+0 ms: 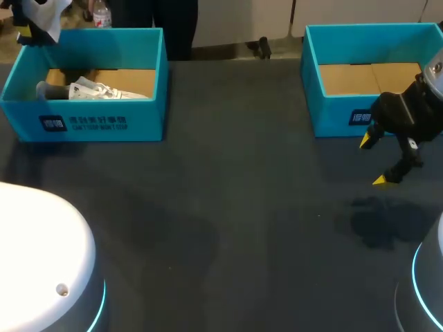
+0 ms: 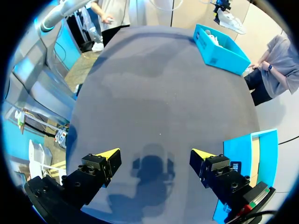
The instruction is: Take the shoe out of the shoebox, open the shoe tongue, remove and reinsert the insole, then place the shoe into the shoebox
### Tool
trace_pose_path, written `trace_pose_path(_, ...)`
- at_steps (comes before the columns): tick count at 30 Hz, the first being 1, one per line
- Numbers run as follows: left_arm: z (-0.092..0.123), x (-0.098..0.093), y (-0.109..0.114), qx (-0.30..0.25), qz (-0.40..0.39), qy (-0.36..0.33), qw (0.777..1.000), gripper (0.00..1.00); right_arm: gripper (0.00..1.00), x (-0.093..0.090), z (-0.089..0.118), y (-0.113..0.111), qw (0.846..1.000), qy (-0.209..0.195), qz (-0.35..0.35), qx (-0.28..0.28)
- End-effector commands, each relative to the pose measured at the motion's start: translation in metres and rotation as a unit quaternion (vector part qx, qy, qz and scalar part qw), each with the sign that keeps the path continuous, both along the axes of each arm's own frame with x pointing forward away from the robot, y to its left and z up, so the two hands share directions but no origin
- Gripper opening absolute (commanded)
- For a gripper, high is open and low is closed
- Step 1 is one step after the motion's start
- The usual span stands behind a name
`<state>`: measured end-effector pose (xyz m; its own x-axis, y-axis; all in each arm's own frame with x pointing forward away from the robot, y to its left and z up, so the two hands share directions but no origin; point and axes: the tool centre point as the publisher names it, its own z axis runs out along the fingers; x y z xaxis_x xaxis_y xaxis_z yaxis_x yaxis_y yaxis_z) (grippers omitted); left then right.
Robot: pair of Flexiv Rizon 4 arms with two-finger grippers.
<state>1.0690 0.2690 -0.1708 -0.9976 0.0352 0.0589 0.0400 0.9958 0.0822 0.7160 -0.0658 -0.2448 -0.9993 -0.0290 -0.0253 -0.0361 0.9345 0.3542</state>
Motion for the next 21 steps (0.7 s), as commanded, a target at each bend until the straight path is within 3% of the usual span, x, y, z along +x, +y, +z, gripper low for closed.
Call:
trace_pose_path(1, -0.004, 0.027, 0.000, 0.001, 0.003, 0.023, 1.000, 0.00, 1.00, 0.000, -0.001, 0.001, 1.000, 0.000, -0.001, -0.001)
trace_pose_path(12, -0.020, 0.067, 0.006, -0.012, 0.000, 0.037, 0.999, 0.00, 1.00, 0.000, -0.001, 0.001, 1.000, 0.000, -0.001, -0.001)
trace_pose_path(21, -0.024, 0.073, 0.009, -0.015, 0.018, 0.046, 0.999, 0.00, 1.00, 0.000, -0.001, 0.001, 1.000, 0.000, -0.001, -0.001)
